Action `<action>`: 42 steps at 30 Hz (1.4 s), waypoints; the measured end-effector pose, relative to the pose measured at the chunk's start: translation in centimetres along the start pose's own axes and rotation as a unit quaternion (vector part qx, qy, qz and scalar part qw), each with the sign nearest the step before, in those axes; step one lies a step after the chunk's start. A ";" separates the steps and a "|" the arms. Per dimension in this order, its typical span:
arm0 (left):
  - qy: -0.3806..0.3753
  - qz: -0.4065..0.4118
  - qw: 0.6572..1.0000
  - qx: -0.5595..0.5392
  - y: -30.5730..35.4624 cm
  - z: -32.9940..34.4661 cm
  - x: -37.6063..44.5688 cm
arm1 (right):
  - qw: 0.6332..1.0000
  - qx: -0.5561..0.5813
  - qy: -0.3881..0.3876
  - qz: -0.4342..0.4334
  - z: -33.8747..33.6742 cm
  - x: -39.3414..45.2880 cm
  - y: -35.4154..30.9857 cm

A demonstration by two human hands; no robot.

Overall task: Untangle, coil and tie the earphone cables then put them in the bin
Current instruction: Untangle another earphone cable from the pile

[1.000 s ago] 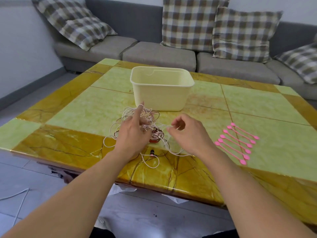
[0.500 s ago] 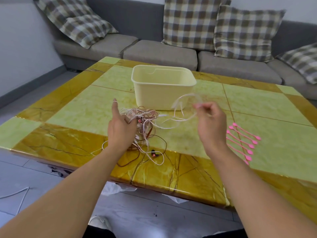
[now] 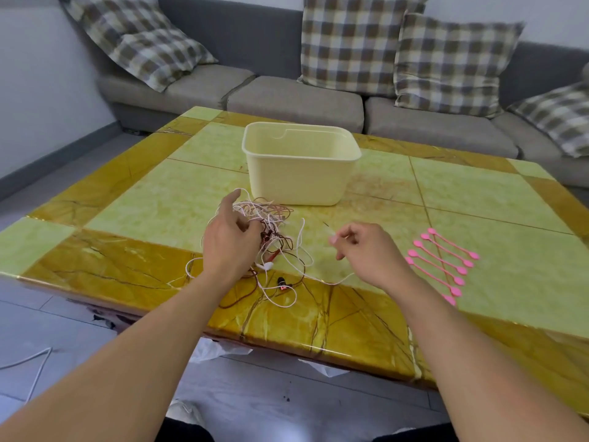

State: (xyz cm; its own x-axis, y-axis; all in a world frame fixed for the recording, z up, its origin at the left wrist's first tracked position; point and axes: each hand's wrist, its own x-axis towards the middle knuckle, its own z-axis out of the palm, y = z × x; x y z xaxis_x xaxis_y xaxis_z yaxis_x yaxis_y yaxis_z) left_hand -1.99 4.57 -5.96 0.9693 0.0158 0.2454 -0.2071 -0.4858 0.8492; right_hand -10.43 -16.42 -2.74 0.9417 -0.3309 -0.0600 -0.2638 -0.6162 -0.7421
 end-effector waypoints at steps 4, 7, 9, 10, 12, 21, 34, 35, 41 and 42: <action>-0.006 -0.003 1.000 -0.018 0.4 0.2 -0.3 | 0.977 -0.206 0.058 -0.011 0.8 -0.2 -0.1; -0.018 -0.006 0.999 -0.027 0.6 0.3 -0.3 | 0.975 -0.140 0.111 -0.134 1.6 -1.0 -2.2; -0.034 -0.013 0.998 -0.043 0.9 0.3 -0.5 | 0.987 -0.087 0.031 -0.134 2.9 -1.4 -3.1; -0.044 -0.021 0.997 -0.055 1.1 0.2 -0.4 | 0.988 -0.101 -0.009 -0.116 3.7 -1.6 -3.3; -0.063 -0.045 0.992 -0.095 1.1 0.1 -0.3 | 0.981 -0.170 -0.040 -0.090 5.0 -1.9 -2.9; -0.093 -0.096 0.981 -0.141 1.1 -0.5 -0.5 | 0.985 0.084 0.077 -0.133 3.5 -0.8 -3.2; -0.126 -0.049 0.990 -0.051 1.4 -0.4 -0.9 | 0.989 0.139 -0.013 -0.041 3.8 -1.7 -3.4; -0.124 -0.039 0.990 -0.055 1.5 -0.3 -1.0 | 0.991 0.128 -0.014 -0.030 4.3 -1.7 -3.5; -0.143 -0.026 0.984 -0.106 1.7 -0.4 -1.5 | 0.993 0.115 0.018 -0.013 4.7 -1.1 -3.3; -0.143 -0.039 0.981 -0.121 1.6 -0.3 -1.4 | 0.991 0.134 0.012 -0.013 4.5 -0.9 -3.2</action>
State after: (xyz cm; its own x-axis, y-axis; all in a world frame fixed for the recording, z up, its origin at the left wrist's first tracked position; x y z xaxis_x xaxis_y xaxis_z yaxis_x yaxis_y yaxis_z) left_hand -3.76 4.05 -4.76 0.9739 -0.2181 0.0628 -0.1221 -0.2700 0.9551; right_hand -9.46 -10.89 -3.32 0.9415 -0.3360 -0.0250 -0.1716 -0.4141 -0.8939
